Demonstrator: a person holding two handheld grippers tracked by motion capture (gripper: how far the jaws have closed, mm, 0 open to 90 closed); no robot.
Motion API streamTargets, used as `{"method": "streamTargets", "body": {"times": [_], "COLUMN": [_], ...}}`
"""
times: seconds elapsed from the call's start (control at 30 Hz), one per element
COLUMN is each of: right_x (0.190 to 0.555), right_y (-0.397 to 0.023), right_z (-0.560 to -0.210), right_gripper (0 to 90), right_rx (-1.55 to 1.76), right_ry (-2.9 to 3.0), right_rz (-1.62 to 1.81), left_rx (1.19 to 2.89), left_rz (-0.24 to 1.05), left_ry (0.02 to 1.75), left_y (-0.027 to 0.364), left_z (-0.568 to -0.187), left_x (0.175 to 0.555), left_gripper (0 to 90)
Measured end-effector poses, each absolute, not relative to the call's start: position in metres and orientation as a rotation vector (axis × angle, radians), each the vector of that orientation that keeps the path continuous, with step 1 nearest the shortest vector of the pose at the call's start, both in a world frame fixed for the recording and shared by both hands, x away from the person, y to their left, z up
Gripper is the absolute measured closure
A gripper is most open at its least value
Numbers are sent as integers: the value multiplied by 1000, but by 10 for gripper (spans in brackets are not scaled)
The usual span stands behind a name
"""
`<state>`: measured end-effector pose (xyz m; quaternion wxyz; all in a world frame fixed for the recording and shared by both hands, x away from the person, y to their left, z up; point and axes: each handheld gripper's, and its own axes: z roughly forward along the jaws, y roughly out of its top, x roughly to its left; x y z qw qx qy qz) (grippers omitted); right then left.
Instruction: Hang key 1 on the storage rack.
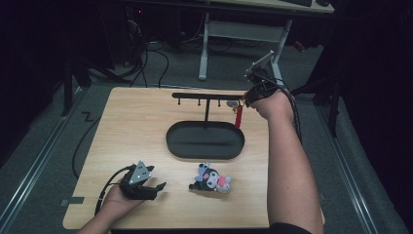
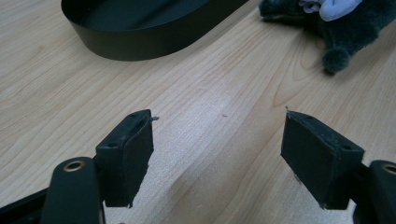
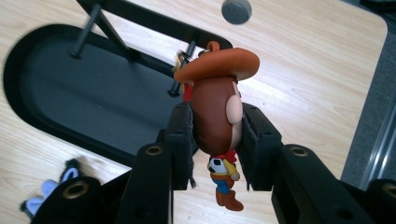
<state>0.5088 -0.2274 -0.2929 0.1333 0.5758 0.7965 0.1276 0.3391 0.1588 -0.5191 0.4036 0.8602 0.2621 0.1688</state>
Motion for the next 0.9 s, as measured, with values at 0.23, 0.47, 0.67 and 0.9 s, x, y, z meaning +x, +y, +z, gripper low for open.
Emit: {"method": "streamTargets", "body": {"times": [0.23, 0.47, 0.67, 0.9], "right_x": [509, 505, 506, 508], "right_y": [-232, -238, -241, -236], "right_z": [-315, -337, -355, -371], "right_gripper": [678, 678, 676, 671], "right_rx": [1698, 1730, 1737, 1735], "right_ry": [2339, 2347, 2325, 2348], "right_rz": [336, 350, 393, 407], "left_rx": [2175, 2173, 2178, 2174], "left_rz": [426, 428, 429, 426], "left_ry": [663, 663, 661, 664], "left_y": [159, 158, 157, 158], "left_z": [-519, -520, -520, -520], "left_x": [339, 338, 338, 338], "left_gripper": [258, 258, 258, 258]}}
